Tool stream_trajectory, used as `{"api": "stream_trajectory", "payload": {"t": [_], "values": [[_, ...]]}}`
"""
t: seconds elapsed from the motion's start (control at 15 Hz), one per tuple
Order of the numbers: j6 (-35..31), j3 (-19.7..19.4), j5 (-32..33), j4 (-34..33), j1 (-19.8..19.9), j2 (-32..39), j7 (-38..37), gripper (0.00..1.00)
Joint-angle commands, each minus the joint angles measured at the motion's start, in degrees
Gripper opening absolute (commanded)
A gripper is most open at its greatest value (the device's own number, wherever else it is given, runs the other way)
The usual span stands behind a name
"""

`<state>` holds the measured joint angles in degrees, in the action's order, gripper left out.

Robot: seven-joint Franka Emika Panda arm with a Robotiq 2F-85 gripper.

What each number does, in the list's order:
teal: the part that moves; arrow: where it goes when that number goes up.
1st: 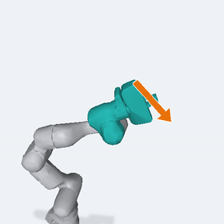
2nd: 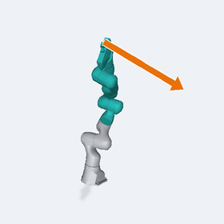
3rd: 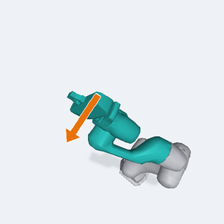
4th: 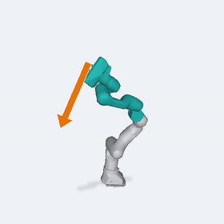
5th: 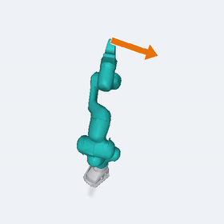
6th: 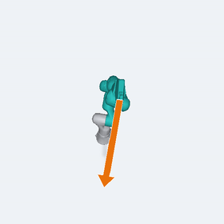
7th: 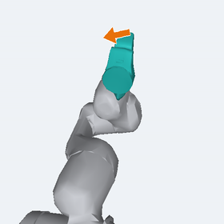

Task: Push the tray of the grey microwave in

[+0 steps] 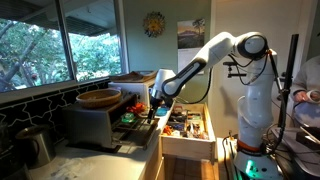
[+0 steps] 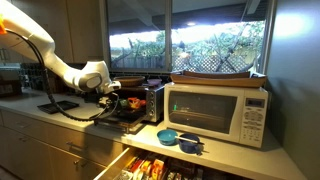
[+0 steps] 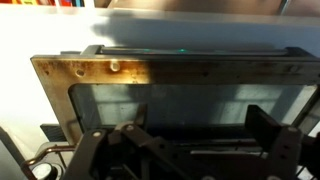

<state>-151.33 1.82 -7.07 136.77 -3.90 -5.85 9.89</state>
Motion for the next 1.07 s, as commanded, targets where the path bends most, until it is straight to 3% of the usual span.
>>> {"api": "stream_trajectory", "payload": {"t": [0.0,0.27,0.6,1.0], "values": [[-9.29,0.36,3.26,-1.03,0.33,4.18,-1.16,1.0],[-14.6,0.12,7.56,-3.66,0.87,8.61,-2.16,1.0],[-14.19,0.08,11.95,-8.49,0.89,11.86,-1.81,1.0],[-11.81,1.92,9.86,-18.15,0.55,16.31,0.21,1.0]]}}
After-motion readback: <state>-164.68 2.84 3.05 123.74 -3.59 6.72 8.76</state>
